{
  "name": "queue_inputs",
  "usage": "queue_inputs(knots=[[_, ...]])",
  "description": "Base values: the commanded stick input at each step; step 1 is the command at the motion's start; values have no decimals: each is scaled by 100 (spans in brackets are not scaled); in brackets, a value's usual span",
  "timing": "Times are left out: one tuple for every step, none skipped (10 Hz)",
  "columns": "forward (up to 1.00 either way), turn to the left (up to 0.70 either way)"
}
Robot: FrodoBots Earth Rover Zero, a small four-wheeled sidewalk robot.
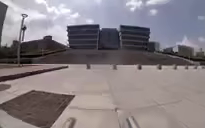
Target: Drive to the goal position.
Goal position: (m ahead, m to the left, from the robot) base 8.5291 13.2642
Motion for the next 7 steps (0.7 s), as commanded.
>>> queue_inputs(knots=[[100,0],[100,0],[100,0],[100,0],[100,0],[100,0],[100,0]])
